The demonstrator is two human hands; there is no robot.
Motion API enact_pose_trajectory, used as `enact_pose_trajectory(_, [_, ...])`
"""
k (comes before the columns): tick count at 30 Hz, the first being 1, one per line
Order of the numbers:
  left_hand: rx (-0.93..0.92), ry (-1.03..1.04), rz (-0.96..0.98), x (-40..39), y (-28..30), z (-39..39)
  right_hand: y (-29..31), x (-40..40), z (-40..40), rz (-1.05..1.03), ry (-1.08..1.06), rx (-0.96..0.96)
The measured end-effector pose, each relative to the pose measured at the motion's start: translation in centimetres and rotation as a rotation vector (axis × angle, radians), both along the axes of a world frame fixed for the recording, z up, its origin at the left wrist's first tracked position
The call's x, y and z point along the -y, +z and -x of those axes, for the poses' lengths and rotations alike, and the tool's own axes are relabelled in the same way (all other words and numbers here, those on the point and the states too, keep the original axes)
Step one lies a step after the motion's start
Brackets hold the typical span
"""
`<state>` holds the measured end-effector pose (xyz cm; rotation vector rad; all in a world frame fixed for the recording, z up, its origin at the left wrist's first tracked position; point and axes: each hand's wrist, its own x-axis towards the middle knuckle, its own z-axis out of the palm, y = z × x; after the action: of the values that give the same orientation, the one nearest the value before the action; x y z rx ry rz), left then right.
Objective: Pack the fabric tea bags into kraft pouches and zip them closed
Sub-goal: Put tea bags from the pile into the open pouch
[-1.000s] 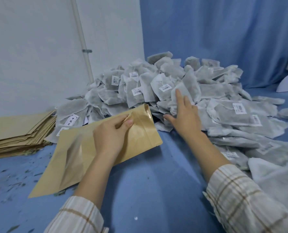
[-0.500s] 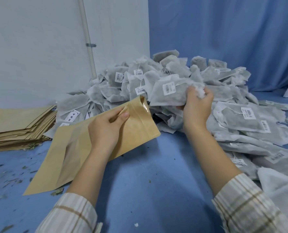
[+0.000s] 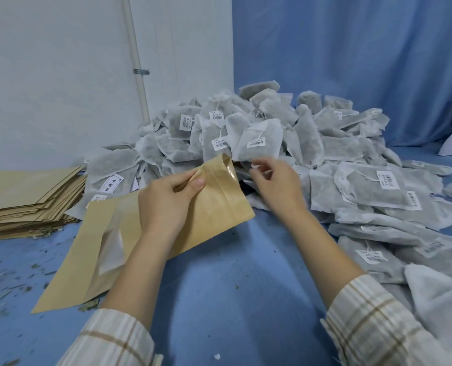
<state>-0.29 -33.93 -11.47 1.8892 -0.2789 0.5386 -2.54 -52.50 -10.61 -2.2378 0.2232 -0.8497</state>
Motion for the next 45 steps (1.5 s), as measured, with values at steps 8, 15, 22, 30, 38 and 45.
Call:
enact_pose_trajectory(8, [-0.041, 0.003, -0.022, 0.0, -0.5, 0.0, -2.2, 3.4, -1.0, 0.265, -0.207, -0.067])
enact_pose_trajectory(15, [-0.064, 0.057, 0.052, -0.9, 0.0, -0.3, 1.3, 2.9, 0.6, -0.204, 0.047, 0.152])
enact_pose_trajectory(22, [-0.069, 0.043, 0.112, -1.4, 0.4, -0.4, 3.0, 1.6, 1.1, -0.865, 0.347, 0.066])
enact_pose_trajectory(30, [-0.015, -0.056, 0.095, -1.5, 0.8, 0.1, 1.0, -1.9, 0.8, -0.461, 0.490, -0.209])
enact_pose_trajectory(38, [-0.033, 0.113, -0.004, -1.5, 0.3, 0.0, -2.1, -0.8, -0.9, 0.156, -0.162, 0.001])
enact_pose_trajectory(45, [-0.090, 0.102, -0.059, -1.2, -0.1, 0.0, -3.0, 0.8, -1.4, 0.109, -0.095, 0.026])
